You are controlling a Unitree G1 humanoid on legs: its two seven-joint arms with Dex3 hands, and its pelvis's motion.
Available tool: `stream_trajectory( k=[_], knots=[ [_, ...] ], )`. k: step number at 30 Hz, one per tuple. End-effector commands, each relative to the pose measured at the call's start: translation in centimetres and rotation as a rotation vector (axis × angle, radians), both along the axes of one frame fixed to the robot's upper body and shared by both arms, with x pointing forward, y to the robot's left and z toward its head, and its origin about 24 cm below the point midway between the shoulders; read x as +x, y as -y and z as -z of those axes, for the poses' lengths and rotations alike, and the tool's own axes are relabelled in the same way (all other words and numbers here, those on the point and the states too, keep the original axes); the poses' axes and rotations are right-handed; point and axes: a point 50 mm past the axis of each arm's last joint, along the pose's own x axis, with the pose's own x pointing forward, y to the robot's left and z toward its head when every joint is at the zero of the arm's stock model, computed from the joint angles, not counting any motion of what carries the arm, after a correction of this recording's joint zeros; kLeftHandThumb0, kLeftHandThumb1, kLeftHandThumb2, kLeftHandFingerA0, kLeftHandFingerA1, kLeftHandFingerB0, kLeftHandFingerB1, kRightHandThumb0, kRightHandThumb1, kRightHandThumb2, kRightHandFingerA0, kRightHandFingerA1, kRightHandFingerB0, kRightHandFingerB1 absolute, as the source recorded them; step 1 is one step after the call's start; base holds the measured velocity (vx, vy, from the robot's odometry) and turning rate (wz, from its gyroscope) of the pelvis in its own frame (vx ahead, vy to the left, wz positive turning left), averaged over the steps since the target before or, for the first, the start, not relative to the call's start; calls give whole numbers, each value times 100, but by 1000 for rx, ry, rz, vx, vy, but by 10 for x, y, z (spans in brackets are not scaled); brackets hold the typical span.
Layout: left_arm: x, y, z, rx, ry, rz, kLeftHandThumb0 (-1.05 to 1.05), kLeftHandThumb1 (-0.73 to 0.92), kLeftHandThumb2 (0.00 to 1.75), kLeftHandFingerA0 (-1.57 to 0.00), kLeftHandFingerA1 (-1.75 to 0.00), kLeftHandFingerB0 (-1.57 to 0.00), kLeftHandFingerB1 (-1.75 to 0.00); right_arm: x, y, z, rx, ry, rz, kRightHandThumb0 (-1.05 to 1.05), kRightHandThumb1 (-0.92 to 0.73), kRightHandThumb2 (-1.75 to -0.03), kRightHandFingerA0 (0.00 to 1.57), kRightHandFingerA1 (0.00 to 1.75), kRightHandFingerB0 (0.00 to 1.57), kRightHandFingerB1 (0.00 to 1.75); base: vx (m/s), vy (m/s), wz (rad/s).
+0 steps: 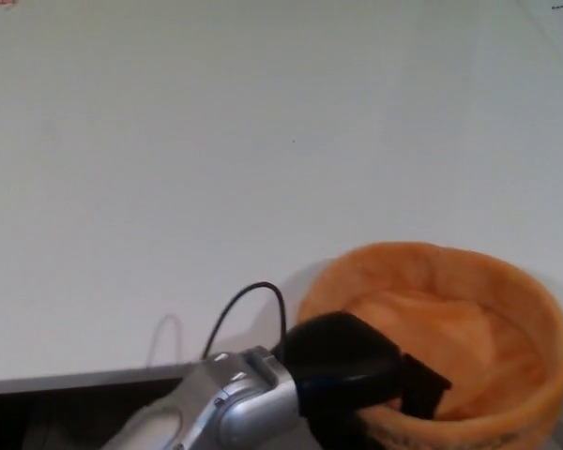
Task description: A soft plate is kept in the center of the table close to the robot and the robot uses its left hand to pick up the plate, turns it upside down and places it back on the table
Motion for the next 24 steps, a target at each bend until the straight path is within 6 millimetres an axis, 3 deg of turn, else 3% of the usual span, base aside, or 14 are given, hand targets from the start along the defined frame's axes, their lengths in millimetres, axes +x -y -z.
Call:
stream_trajectory(
  k=[1, 5, 8, 9, 11, 12, 14, 24],
  knots=[
    [12, 9, -32, -424, -347, -72, -22, 58, 72, -100, -175, -82, -175, -1, 4, -1, -14, -19, 4, -57, -91, -67, 44, 45, 25, 31, 0, 0, 0],
    [19, 15, -53, -572, -440, -73, -25, 59, 73, -100, -175, -78, -175, 0, 4, -1, -23, -17, -7, -62, -90, -67, 43, 46, 25, 31, 0, 0, 0],
    [21, 18, -72, -737, -607, -82, -24, 62, 69, -96, -175, -74, -175, 1, 4, -1, -9, -27, 2, -63, -89, -67, 43, 46, 26, 32, 0, 0, 0],
    [23, 19, -79, -889, -742, -88, -25, 55, 71, -98, -175, -82, -175, 1, 3, -2, -13, -28, 4, -59, -89, -67, 43, 46, 26, 31, 0, 0, 0],
    [26, 23, -91, -1198, -1004, -77, -25, 53, 76, -102, -175, -78, -175, 1, 3, -1, 9, -37, 15, -60, -88, -66, 43, 47, 27, 31, 0, 0, 0],
    [27, 24, -93, -1253, -1049, -73, -25, 53, 76, -102, -175, -78, -175, 1, 3, 0, 19, -39, 19, -60, -88, -66, 43, 47, 27, 31, 0, 0, 0],
    [38, 16, -107, -1619, -1145, -69, -32, 65, 67, -102, -175, -73, -175, 3, 4, -1, -14, -27, -7, -58, -90, -67, 43, 45, 24, 31, 0, 0, 0],
    [61, -8, -102, -2131, -1325, -132, -30, 66, 66, -95, -175, -66, -175, 3, 3, 0, -5, -39, -23, -58, -89, -67, 42, 45, 25, 32, 0, 0, 0]
  ],
)
